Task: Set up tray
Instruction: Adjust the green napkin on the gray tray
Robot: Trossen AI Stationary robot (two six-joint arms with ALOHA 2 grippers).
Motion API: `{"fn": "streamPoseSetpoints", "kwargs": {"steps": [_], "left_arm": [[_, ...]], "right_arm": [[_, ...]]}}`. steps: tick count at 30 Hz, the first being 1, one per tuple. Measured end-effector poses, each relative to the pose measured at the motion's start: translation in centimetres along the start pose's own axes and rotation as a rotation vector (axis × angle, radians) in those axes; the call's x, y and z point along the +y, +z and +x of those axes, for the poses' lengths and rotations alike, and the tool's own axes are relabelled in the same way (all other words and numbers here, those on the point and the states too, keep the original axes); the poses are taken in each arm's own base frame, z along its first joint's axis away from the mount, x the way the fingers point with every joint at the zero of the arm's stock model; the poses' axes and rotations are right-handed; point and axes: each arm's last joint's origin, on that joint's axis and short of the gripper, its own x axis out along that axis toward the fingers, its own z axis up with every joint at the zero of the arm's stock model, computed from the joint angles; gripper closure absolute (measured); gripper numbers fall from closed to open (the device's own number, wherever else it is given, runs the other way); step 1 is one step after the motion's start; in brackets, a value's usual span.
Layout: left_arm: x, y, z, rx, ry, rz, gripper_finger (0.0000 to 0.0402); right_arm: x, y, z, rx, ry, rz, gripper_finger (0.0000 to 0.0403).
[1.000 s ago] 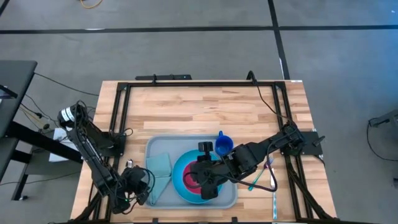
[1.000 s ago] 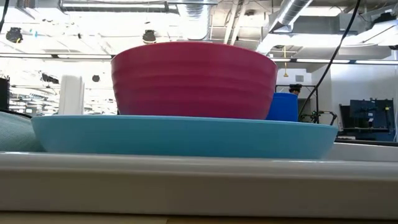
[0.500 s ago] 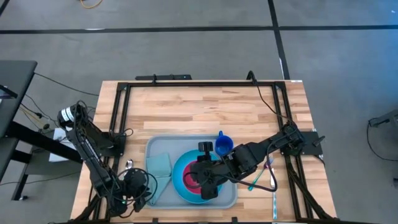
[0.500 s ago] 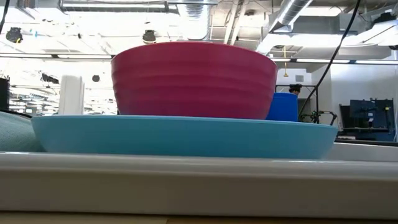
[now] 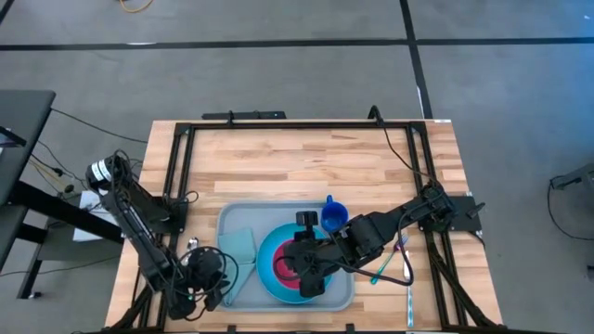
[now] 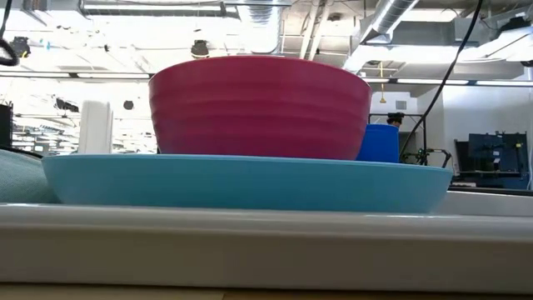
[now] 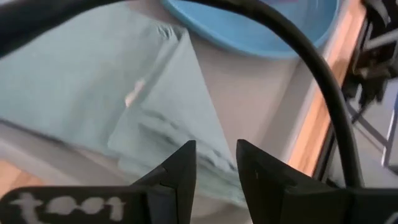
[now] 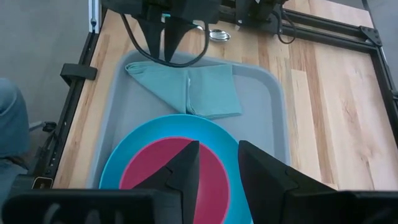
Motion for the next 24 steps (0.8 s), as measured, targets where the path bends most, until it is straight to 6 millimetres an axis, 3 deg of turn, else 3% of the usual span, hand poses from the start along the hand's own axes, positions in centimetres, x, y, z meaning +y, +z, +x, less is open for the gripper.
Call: {"fn": "streamPoseSetpoints", "kwargs": {"steps": [8,20,24], "left_arm": [[0.04,0.48,0.32,0.009,0.014,-0.01,0.0295],[0.05,0.27,0.31,0.08,0.013,0.067,0.0242],[0.06,0.03,0.27,0.162,0.021,-0.03,0.0227]], "right_arm": [[-0.01,0.0,0.01,0.0,0.0,0.0,0.0301],[0.03,-0.01,0.0,0.0,0.001,0.023,0.0301],[0.05,-0.01,-0.01,0.0,0.002,0.024,0.0301]]}}
